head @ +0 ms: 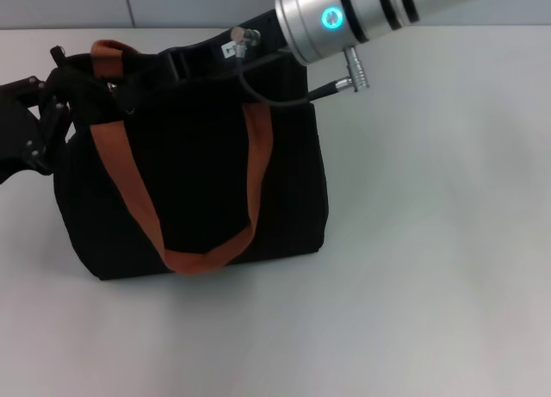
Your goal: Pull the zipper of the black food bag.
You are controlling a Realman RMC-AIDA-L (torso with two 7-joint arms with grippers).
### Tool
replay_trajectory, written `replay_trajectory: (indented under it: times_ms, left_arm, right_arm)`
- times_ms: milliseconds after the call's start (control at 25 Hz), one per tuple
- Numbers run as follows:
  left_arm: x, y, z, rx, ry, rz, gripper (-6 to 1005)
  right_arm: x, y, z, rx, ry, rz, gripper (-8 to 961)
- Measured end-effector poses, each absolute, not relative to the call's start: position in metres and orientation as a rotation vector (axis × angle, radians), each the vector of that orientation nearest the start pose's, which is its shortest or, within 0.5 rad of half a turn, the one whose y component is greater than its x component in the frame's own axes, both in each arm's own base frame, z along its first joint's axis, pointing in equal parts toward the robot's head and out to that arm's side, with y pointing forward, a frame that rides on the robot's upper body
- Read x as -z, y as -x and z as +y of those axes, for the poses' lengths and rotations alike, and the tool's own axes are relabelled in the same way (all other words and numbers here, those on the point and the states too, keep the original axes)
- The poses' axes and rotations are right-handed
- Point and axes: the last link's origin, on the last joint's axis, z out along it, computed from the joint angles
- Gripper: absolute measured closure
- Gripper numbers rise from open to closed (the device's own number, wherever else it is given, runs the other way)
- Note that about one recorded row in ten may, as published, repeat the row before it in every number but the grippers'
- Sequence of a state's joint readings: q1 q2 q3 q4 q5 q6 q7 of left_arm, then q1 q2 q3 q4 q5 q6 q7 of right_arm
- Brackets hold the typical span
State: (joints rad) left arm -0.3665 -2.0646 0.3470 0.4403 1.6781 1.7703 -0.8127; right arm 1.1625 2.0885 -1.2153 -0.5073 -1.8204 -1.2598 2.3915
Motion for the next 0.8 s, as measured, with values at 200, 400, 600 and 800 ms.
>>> replay_trajectory:
  times_ms: [200,400,600,800]
  left_arm:
    - [-0.048,0.295,0.286,1.118,2.134,-0.222,974]
    - [-0.044,0.284,0.295,1.155,2.150,-0.198,967]
    - [-0.039,0.275,0.302,1.184,2.163,-0.197,961]
    - [-0.041,0.281,0.298,1.178,2.146,-0.214,955]
  right_arm:
    - [0.089,-0.023,0.406,-0.400,2.962,1.237,606]
    - [0.089,-0.020,0.406,-0.401,2.964,1.215,613]
    - [0.089,-0.022,0.407,-0.405,2.961,1.215,617]
    - [0.087,-0.024,0.407,-0.418,2.957,1.200,622]
